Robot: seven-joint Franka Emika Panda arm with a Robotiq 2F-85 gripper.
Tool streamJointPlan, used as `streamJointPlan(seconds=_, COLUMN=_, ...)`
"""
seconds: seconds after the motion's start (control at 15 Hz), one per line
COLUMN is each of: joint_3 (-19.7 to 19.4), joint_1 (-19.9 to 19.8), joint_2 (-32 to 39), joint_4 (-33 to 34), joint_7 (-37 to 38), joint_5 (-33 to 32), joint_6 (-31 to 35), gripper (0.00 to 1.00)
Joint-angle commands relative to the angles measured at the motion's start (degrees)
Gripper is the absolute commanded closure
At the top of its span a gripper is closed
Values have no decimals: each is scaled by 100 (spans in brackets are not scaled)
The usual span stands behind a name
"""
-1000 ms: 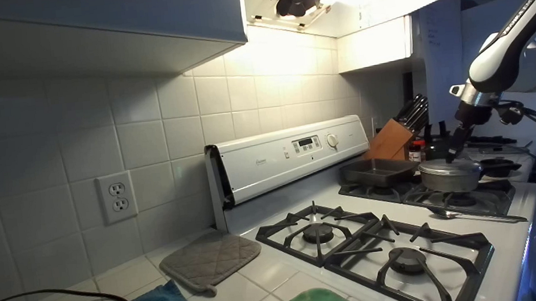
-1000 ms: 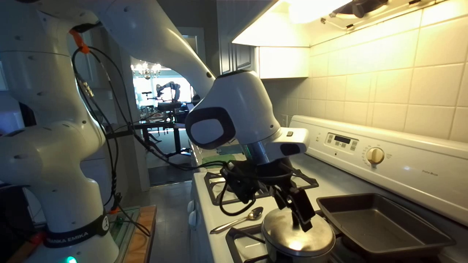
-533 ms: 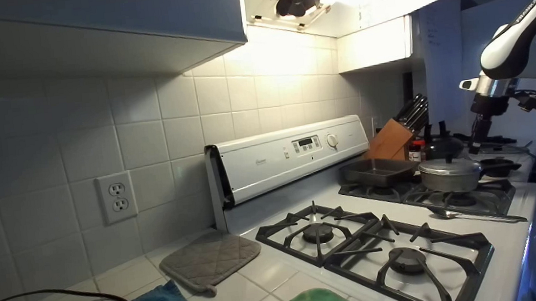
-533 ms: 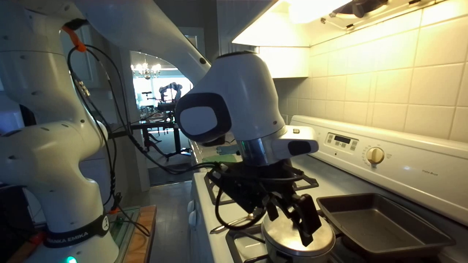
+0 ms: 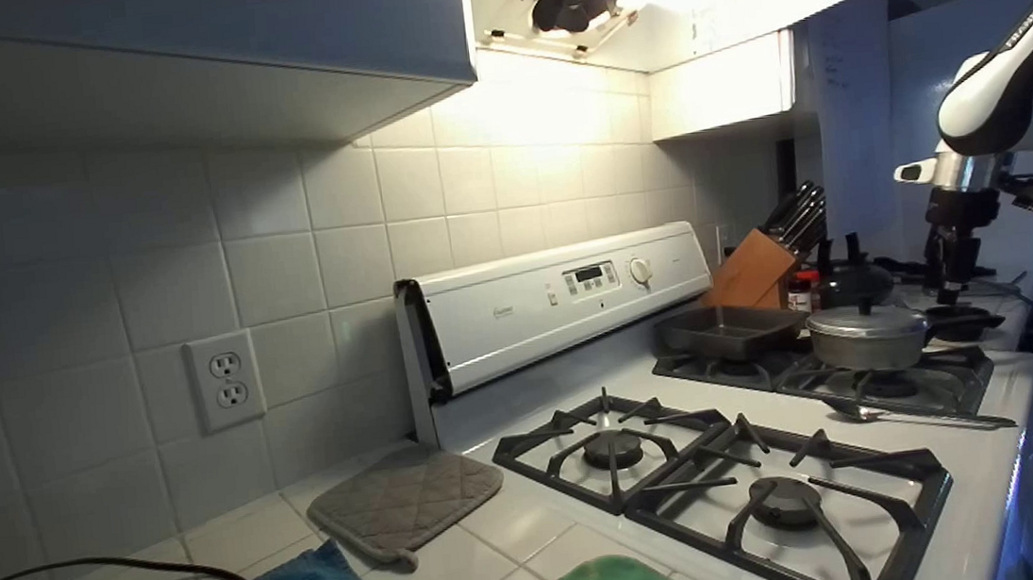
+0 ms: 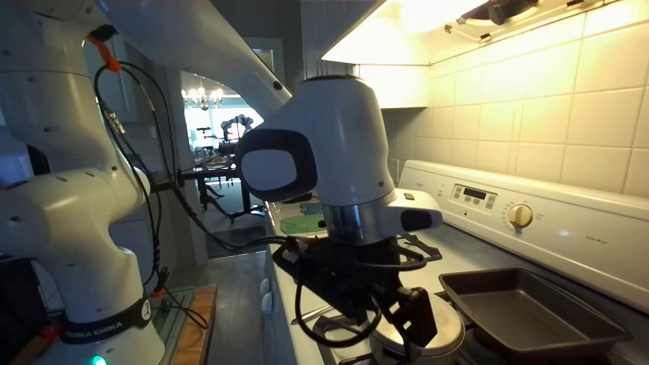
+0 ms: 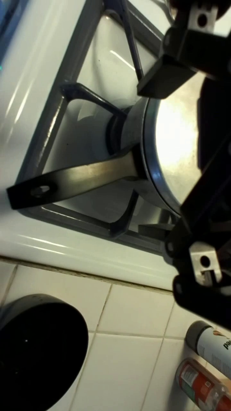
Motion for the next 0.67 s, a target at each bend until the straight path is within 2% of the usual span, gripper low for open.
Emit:
streamJointPlan(seconds=0.0, joint_3=-50, joint_1=-111, joint_2=51, joint_4=64, joint_7=-156, joint_5=-343, joint_6=-247, gripper=0)
streamJointPlan(seconds=0.27, joint_3=-46, joint_1=-163, joint_2=267, joint_4=83, joint_7=-126, joint_5=-540, joint_6=-81, gripper=0)
streamJointPlan(seconds=0.6, joint_3=36, joint_1=-166, joint_2=657, joint_4=169, joint_7=-111, joint_5=-402, joint_6=52, gripper=0)
